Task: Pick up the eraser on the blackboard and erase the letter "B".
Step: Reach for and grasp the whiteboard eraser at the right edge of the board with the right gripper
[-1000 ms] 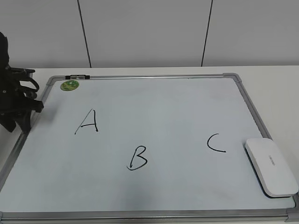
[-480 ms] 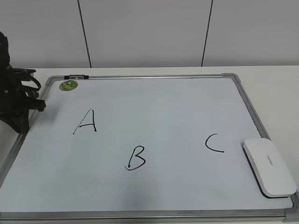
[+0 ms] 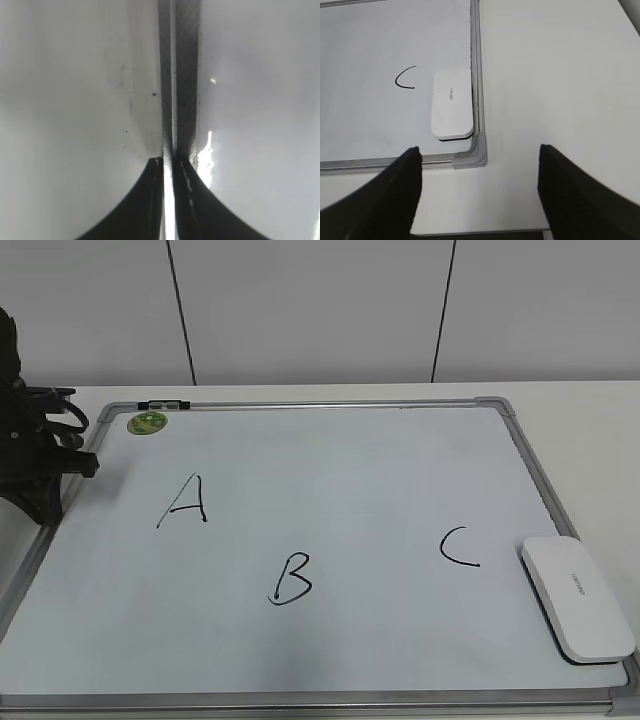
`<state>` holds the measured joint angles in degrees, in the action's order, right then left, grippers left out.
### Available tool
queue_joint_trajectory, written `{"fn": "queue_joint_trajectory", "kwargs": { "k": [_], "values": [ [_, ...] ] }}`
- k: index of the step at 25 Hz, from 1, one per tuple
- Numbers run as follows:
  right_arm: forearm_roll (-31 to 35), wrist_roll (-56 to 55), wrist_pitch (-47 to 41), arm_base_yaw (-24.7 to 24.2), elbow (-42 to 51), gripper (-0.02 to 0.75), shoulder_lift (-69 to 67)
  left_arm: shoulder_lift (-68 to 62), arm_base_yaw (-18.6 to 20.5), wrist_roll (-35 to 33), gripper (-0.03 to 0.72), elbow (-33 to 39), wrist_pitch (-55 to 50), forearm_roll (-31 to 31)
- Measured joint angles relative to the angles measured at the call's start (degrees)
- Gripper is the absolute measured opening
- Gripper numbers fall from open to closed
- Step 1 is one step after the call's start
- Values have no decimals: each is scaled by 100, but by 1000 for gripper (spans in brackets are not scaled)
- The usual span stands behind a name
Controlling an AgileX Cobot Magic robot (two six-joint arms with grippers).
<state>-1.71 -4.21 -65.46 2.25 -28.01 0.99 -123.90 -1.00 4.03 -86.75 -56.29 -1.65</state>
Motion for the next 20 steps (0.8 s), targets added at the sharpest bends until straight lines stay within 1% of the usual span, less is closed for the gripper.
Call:
{"fn": "queue_joint_trajectory", "kwargs": {
  "k": [6,8,9,13,19,20],
  "values": [
    [132,0,138,0,-153,536,-144,0,0,5,27,0,0,9],
    [171,63,305,0,-309,536,-587,0,0,5,27,0,0,21],
    [202,137,367,0,-373,556,-850,0,0,5,27,0,0,42],
    [241,421,483,0,-607,542,-1962,0,11,5,27,0,10,110],
    [678,590,627,124,-791,539,-3335,0,11,5,27,0,10,119],
    [749,605,641,124,-792,553,-3518,0,11,5,27,0,10,119]
  ]
}}
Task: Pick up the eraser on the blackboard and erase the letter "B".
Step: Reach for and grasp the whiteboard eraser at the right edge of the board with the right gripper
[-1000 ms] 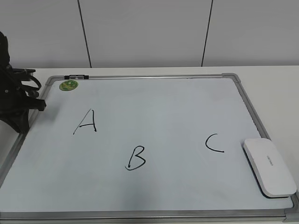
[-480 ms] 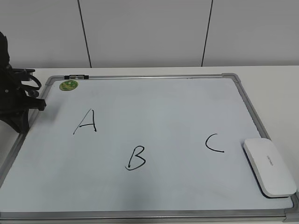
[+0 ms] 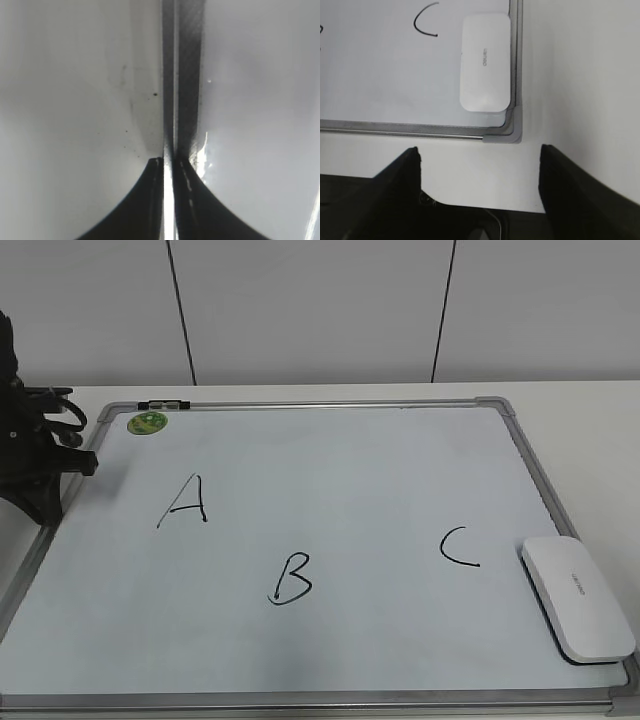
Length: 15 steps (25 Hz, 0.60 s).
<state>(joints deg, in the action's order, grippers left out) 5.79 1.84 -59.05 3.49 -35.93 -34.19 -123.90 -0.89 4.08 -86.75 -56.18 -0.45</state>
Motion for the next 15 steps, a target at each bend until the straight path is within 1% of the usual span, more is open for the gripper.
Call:
{"fn": "queue_joint_trajectory", "kwargs": {
  "k": [4,10,15],
  "values": [
    [324,90,31,0,0,540,-798,0,0,0,27,0,0,0],
    [425,226,159,0,-94,536,-1685,0,0,0,27,0,0,45],
    [486,250,290,0,-571,536,-2588,0,0,0,27,0,0,45]
  ]
}}
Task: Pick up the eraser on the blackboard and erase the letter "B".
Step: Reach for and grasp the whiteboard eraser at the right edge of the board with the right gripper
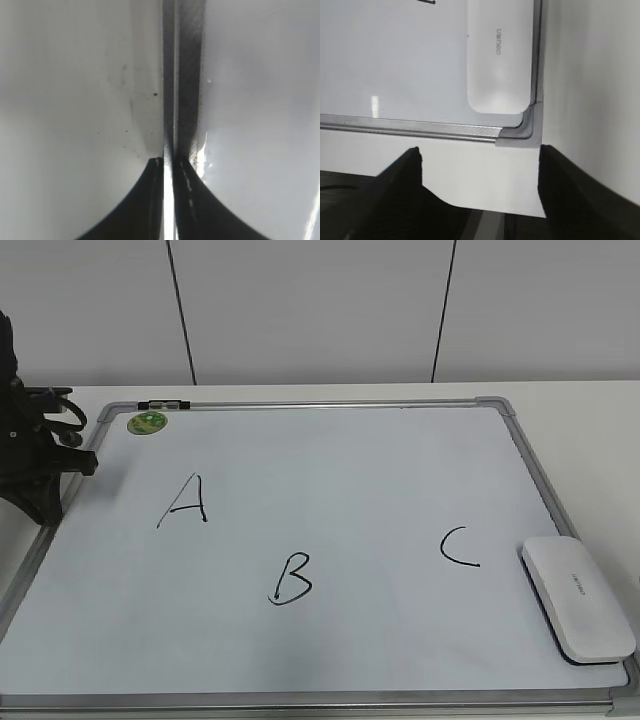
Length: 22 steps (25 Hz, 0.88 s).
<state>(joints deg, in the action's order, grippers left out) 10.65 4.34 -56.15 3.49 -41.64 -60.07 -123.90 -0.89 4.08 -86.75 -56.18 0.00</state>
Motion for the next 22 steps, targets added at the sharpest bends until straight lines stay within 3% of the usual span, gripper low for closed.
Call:
{"fn": "queue_joint_trajectory", "kwargs": {
  "k": [6,10,22],
  "values": [
    [113,44,154,309,-449,536,-968,0,0,0,27,0,0,0],
    [-378,-434,383,633,-623,536,-1506,0,0,0,26,0,0,0],
    [-773,-1028,449,666,-1062,550,-2767,0,0,0,27,-10,-10,0]
  ]
}}
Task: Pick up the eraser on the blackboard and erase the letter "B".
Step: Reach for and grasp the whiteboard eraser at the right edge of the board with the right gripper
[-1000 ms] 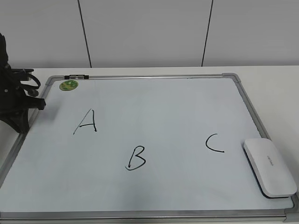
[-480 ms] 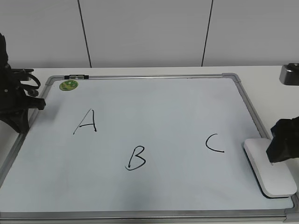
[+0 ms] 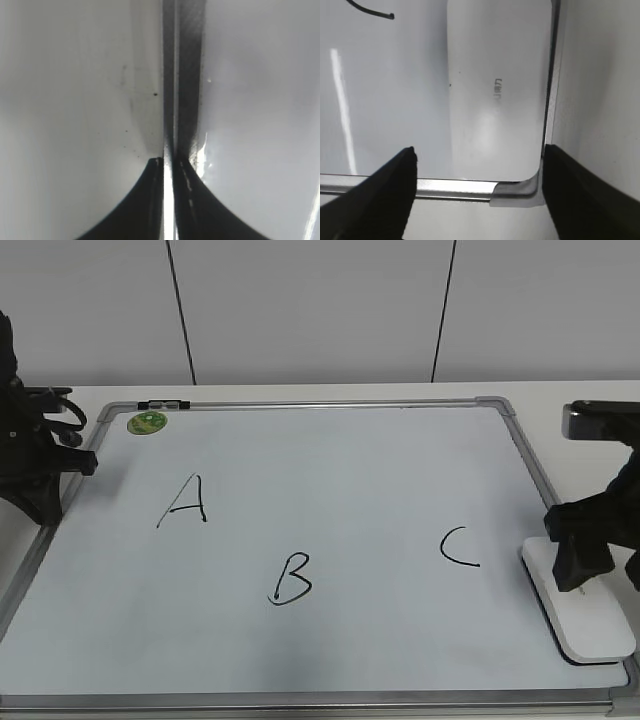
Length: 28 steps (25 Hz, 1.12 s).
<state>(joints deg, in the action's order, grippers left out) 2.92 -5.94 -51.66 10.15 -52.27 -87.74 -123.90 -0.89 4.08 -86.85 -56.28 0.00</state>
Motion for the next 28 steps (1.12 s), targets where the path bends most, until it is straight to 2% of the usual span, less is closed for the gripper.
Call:
{"fn": "queue_joint_trajectory", "kwargs": {
  "k": [3,6,17,23,28],
  "values": [
    [-69,-23,0,0,-14,638,-264,0,0,0,26,0,0,0],
    [-104,-22,0,0,-41,666,-443,0,0,0,26,0,0,0],
    [-114,-22,-60,-279,-479,671,-913,0,0,0,26,0,0,0],
    [305,463,-82,-315,-550,670,-1158,0,0,0,26,0,0,0],
    [263,512,-58,-315,-564,670,-1195,0,0,0,26,0,0,0]
  ]
}}
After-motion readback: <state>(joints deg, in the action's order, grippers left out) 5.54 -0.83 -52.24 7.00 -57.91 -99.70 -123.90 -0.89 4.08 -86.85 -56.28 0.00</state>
